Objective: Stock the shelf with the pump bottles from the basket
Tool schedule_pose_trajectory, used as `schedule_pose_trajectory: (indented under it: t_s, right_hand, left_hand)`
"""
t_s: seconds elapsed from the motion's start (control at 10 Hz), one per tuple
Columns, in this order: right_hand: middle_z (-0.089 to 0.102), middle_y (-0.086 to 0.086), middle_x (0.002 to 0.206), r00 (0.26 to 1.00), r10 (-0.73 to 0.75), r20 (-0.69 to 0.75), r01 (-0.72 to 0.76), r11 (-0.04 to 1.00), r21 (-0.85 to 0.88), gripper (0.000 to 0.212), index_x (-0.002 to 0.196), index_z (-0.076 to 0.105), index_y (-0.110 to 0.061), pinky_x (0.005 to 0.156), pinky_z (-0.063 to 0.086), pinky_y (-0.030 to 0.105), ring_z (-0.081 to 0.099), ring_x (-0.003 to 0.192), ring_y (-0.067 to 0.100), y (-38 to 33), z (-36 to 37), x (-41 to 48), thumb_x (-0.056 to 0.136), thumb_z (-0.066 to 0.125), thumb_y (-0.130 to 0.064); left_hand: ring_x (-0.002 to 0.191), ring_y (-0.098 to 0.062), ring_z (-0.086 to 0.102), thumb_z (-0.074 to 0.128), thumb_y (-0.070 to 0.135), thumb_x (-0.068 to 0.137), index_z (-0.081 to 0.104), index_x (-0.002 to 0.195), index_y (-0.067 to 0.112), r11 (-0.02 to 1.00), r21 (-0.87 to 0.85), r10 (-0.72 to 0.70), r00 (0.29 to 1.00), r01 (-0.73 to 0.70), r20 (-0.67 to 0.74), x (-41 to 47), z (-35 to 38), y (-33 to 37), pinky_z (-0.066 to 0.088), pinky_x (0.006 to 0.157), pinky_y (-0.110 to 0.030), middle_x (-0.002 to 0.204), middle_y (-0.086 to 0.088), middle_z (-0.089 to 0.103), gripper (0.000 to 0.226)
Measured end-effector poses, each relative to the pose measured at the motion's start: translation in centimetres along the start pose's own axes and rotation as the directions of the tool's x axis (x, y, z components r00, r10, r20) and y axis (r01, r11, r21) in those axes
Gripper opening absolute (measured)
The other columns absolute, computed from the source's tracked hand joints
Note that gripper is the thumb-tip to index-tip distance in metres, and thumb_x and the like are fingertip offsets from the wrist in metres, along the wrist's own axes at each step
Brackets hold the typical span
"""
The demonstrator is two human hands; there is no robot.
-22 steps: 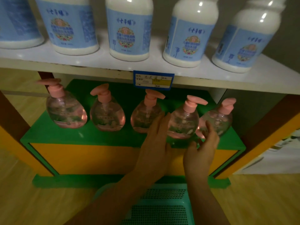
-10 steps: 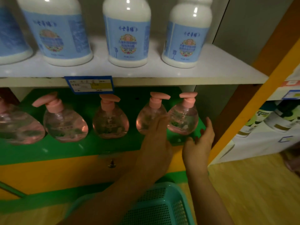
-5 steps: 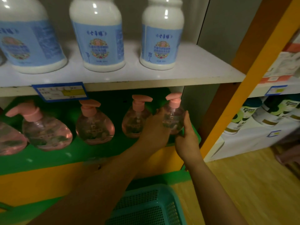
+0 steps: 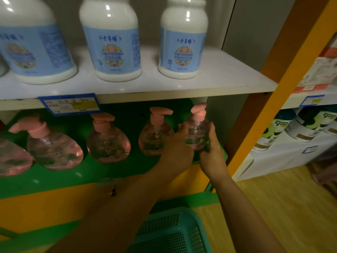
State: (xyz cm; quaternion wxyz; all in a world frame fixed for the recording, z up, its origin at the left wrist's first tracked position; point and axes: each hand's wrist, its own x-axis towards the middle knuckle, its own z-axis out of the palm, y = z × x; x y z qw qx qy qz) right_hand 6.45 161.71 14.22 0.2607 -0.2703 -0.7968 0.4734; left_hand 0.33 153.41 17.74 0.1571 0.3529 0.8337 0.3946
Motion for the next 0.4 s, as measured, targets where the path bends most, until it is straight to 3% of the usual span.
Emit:
schedule_pose_trajectory:
  t_s: [0.1,0.2,0.3,0.4]
  right_hand:
    - [0.030,0.004,0.151,1.000,0.005,0.013,-0.005,1.000,0.013,0.086,0.146,0.007,-0.027,0.084,0.048,0.028,0.046,0.124,0.026,0.2,-0.2,0.1,0.080,0.039,0.017]
    - [0.026,0.003,0.154,0.999,0.043,0.024,-0.044,0.998,0.040,0.086,0.147,0.002,-0.028,0.104,0.042,0.037,0.034,0.136,0.024,0.4,0.0,-0.1,0.082,0.041,0.014]
    - [0.029,0.000,0.151,0.998,0.062,0.013,-0.063,0.992,0.107,0.086,0.144,0.004,-0.035,0.096,0.040,0.034,0.038,0.134,0.031,0.0,0.4,-0.6,0.083,0.043,0.011]
    - [0.033,-0.013,0.135,0.999,0.029,0.020,-0.031,0.995,0.093,0.086,0.130,0.010,-0.050,0.077,0.043,0.024,0.047,0.119,0.025,-0.9,0.5,-2.1,0.082,0.042,0.013]
  left_hand:
    - [0.124,-0.029,0.043,0.036,-0.008,0.086,0.017,0.145,0.020,0.998,-0.064,-0.003,1.000,0.004,0.024,-0.4,-0.5,0.2,0.037,0.107,-0.040,0.145,-0.013,0.036,0.068]
    - [0.117,-0.024,0.045,0.036,-0.012,0.083,0.018,0.144,0.022,0.991,-0.132,0.034,0.999,-0.029,0.038,-1.5,-1.1,0.1,0.040,0.100,-0.036,0.145,-0.011,0.034,0.072]
    - [0.116,-0.009,0.039,0.035,-0.012,0.083,0.022,0.142,0.022,0.975,-0.206,0.086,0.996,-0.079,0.023,-2.6,-1.4,-0.6,0.030,0.094,-0.015,0.146,-0.004,0.034,0.070]
    - [0.125,-0.002,0.033,0.038,-0.009,0.084,0.033,0.138,0.023,0.966,-0.235,0.102,0.995,-0.104,-0.019,-4.5,-2.2,-1.2,0.022,0.096,-0.005,0.141,0.011,0.034,0.063]
